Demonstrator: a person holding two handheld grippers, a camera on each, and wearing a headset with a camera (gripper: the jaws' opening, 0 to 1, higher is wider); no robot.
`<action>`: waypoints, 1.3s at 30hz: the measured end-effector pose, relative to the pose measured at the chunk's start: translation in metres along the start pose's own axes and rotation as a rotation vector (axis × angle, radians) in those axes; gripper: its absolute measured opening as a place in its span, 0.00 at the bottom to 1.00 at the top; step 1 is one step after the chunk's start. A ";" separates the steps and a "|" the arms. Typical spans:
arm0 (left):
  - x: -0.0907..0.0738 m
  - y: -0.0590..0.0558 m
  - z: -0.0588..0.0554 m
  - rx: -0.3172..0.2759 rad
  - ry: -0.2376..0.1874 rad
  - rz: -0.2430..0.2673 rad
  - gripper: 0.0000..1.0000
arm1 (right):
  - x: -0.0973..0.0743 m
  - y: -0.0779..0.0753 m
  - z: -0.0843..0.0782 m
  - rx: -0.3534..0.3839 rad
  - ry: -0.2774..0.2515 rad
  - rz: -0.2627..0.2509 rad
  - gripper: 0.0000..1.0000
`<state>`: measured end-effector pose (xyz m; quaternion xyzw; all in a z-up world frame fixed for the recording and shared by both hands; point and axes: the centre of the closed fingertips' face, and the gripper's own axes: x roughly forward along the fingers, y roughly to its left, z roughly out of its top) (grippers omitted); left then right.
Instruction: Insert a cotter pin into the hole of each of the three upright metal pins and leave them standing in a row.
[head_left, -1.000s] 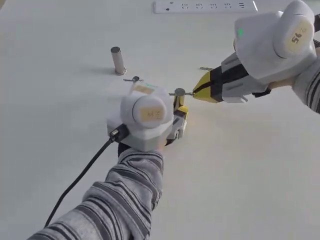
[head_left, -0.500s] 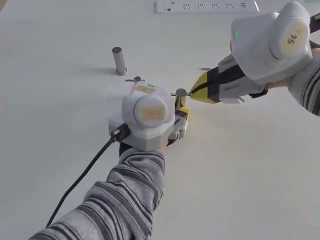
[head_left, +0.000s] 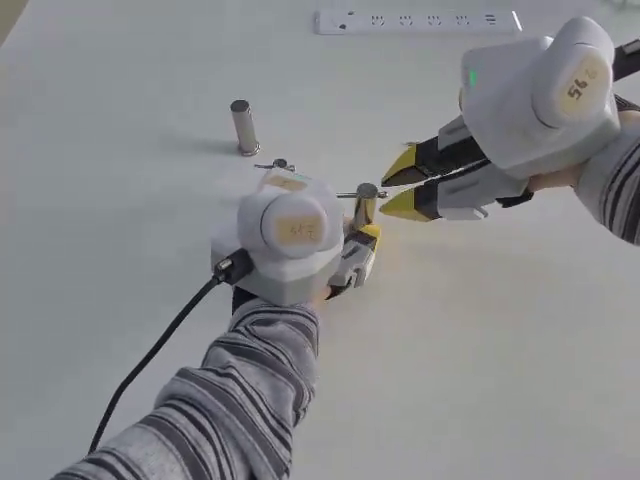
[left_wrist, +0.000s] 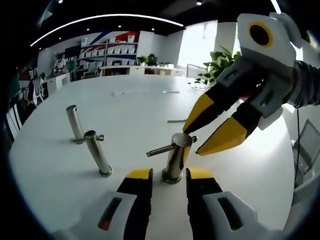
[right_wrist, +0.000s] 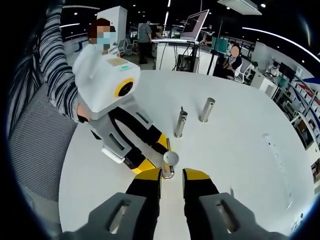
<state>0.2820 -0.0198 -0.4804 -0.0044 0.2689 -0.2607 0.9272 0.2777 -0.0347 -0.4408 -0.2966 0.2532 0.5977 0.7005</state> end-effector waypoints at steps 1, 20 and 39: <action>-0.001 -0.001 0.001 0.002 -0.005 -0.007 0.25 | 0.000 0.000 0.001 0.009 -0.006 0.000 0.13; -0.030 -0.004 0.006 -0.003 -0.020 -0.062 0.46 | 0.021 0.002 0.006 0.124 -0.009 -0.004 0.09; -0.063 0.022 0.015 0.018 -0.067 -0.014 0.64 | 0.022 -0.007 0.009 0.122 0.001 -0.004 0.08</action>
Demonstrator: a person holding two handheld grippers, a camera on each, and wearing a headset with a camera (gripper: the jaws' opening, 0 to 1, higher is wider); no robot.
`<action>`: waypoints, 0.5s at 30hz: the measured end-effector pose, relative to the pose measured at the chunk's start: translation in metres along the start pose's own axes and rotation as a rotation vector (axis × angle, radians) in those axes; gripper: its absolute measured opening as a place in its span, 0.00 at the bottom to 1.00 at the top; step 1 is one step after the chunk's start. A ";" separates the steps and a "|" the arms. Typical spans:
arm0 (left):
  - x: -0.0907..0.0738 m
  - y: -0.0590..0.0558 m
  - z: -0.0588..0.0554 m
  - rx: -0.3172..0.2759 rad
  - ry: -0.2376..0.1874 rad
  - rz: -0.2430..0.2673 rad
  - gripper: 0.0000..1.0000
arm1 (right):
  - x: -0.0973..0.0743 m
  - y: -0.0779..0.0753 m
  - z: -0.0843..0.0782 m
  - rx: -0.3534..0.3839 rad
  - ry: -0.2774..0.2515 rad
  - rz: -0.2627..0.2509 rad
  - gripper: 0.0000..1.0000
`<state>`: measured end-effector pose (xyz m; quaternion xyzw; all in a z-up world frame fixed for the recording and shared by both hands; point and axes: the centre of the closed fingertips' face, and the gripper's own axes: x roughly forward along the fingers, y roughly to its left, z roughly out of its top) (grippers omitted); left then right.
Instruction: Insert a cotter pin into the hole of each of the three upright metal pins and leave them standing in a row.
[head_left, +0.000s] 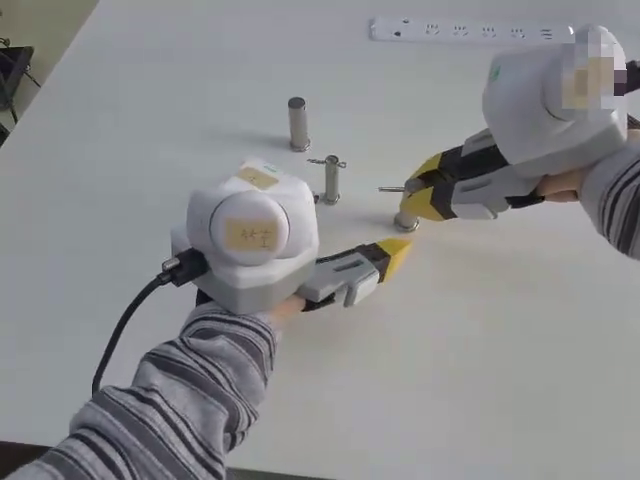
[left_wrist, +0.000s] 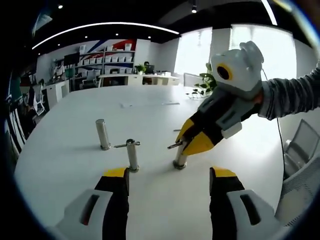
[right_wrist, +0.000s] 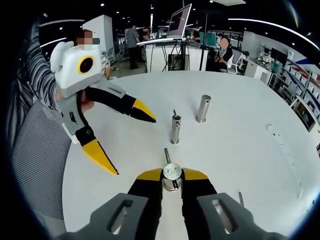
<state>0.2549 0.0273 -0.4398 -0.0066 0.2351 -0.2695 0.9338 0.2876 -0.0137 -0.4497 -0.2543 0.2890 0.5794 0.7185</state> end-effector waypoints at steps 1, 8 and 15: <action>-0.001 0.001 0.000 0.004 0.001 0.001 0.65 | 0.001 -0.001 0.000 0.000 0.001 0.000 0.08; -0.009 0.008 0.001 -0.001 -0.008 0.005 0.77 | 0.003 -0.011 0.000 0.002 0.007 -0.005 0.08; -0.014 0.015 -0.003 0.013 -0.001 0.015 0.86 | 0.005 -0.016 0.002 0.000 0.017 -0.006 0.08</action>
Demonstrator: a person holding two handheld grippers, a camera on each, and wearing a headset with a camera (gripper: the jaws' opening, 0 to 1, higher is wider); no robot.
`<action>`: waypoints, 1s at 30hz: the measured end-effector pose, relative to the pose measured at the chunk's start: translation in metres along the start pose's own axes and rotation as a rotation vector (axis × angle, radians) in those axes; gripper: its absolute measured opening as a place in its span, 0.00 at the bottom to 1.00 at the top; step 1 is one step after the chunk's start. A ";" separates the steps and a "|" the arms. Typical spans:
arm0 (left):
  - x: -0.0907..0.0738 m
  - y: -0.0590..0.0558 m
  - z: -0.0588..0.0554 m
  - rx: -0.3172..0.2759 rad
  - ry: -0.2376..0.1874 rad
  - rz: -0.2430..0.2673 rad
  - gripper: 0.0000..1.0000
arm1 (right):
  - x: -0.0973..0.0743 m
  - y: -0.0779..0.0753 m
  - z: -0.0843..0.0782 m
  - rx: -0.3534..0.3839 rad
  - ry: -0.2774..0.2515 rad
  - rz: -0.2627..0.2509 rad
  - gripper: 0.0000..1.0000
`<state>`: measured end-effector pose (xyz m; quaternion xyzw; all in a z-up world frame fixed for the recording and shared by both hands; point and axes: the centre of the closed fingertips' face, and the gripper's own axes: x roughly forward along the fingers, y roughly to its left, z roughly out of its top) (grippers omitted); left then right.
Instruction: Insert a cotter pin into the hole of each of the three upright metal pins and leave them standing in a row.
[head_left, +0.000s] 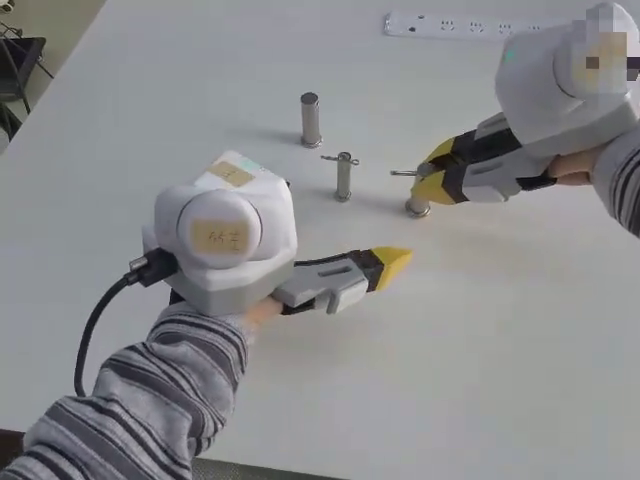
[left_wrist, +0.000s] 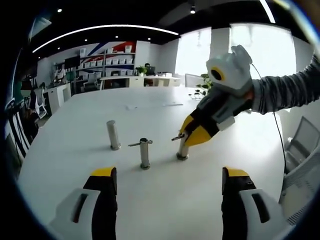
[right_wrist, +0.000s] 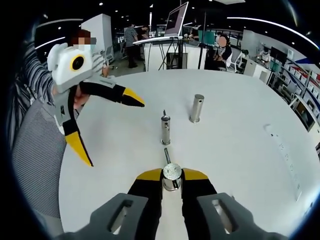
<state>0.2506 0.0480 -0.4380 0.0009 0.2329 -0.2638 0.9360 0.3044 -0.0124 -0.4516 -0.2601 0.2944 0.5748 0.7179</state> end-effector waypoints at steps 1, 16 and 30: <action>-0.001 0.001 0.000 -0.004 0.000 0.001 0.87 | 0.000 -0.002 0.000 -0.003 0.002 0.000 0.08; -0.006 0.004 0.005 0.009 -0.021 0.012 0.95 | 0.004 -0.013 0.002 0.007 0.002 0.010 0.08; -0.007 0.005 0.004 0.012 -0.016 0.018 0.96 | 0.004 -0.014 0.000 0.035 -0.019 0.023 0.08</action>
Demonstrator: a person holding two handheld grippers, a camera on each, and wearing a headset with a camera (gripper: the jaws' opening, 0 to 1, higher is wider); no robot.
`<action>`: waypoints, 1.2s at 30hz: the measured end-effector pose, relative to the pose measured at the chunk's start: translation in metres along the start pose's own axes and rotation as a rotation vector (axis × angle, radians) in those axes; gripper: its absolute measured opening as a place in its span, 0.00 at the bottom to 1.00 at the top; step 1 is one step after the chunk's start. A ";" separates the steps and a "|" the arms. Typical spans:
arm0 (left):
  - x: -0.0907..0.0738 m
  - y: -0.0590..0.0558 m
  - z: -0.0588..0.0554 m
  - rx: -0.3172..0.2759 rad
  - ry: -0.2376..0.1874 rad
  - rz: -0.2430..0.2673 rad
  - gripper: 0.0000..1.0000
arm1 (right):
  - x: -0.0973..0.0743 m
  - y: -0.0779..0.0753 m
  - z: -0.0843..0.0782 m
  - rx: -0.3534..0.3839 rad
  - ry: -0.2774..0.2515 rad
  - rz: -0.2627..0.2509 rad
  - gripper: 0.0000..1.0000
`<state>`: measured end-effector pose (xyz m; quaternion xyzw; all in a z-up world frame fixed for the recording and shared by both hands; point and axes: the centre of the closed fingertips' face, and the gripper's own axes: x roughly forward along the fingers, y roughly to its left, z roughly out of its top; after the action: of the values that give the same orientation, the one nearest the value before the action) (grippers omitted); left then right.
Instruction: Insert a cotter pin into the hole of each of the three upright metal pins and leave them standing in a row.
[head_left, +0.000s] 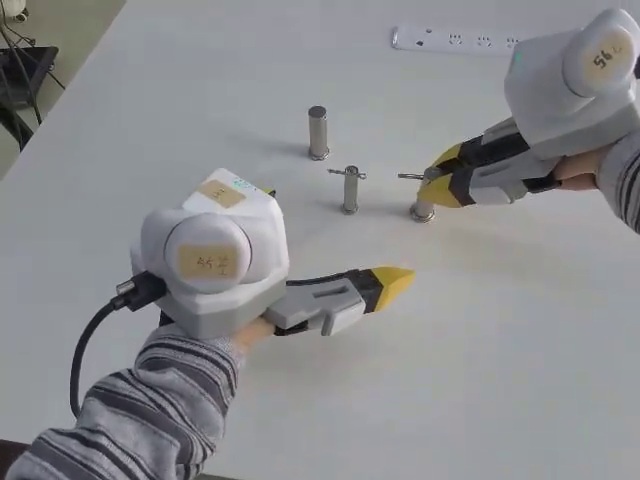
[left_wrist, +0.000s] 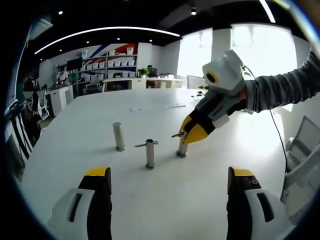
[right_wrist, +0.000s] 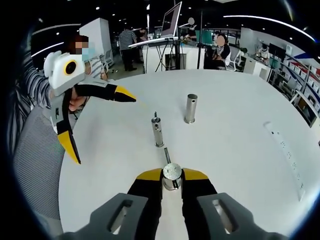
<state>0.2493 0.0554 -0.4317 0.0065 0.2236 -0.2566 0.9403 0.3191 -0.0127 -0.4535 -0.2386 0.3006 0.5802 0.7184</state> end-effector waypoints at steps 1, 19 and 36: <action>0.000 0.000 0.000 -0.001 0.000 0.000 0.96 | 0.000 0.000 0.000 0.001 -0.002 0.001 0.09; -0.005 -0.001 0.001 0.000 -0.003 -0.006 0.99 | -0.007 0.002 0.012 -0.037 -0.052 -0.034 0.25; -0.018 0.003 0.004 0.072 -0.007 0.019 0.99 | 0.011 -0.007 0.085 0.153 -0.292 -0.121 0.39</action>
<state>0.2385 0.0657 -0.4205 0.0415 0.2109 -0.2558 0.9425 0.3405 0.0521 -0.4014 -0.1139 0.2215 0.5398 0.8041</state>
